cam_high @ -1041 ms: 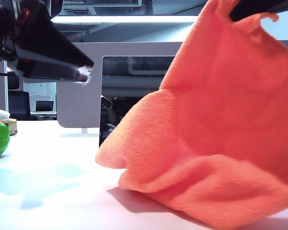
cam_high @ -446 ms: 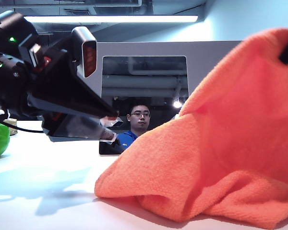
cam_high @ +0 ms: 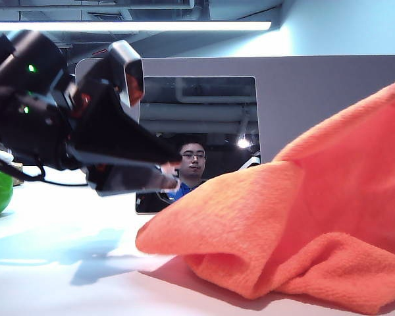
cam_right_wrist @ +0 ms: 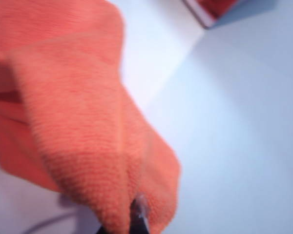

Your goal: Pick up the cloth from the table and use it to cover the mirror.

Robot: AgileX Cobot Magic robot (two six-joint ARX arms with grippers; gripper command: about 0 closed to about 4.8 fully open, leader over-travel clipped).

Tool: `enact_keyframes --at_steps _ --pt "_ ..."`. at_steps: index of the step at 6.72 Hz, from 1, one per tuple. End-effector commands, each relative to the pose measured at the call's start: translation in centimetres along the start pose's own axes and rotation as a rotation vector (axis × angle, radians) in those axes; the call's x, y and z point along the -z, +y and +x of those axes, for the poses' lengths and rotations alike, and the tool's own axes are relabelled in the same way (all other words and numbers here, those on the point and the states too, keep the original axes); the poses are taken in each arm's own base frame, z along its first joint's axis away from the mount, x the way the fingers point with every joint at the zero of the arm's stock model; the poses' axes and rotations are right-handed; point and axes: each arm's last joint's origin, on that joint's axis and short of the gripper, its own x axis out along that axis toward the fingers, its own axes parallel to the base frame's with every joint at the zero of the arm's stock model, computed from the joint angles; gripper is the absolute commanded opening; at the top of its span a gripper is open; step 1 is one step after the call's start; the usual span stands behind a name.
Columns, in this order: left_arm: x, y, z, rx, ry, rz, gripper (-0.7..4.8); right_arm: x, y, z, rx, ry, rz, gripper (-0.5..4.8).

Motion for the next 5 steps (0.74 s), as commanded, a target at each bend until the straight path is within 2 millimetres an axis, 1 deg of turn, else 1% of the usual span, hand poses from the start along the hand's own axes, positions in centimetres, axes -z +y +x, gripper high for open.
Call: enact_keyframes --at_steps 1,2,3,4,5 --pt "-2.0 1.7 1.3 0.053 -0.027 0.007 3.45 0.5 -0.8 -0.2 0.310 0.123 0.063 -0.07" --pt "-1.9 2.2 2.2 0.043 -0.009 -0.067 3.46 0.5 -0.8 -0.2 0.297 0.118 0.062 -0.07" --pt "-1.1 2.9 2.9 0.050 0.015 -0.142 3.46 0.4 -0.6 -0.1 0.236 0.099 0.057 -0.07" --pt "-0.6 3.5 3.5 0.056 0.027 -0.204 3.46 0.3 -0.2 -0.1 0.097 0.054 0.055 -0.07" --pt "-0.9 3.5 3.5 0.054 0.014 -0.183 3.46 0.2 -0.1 -0.1 0.031 0.032 0.042 -0.07"
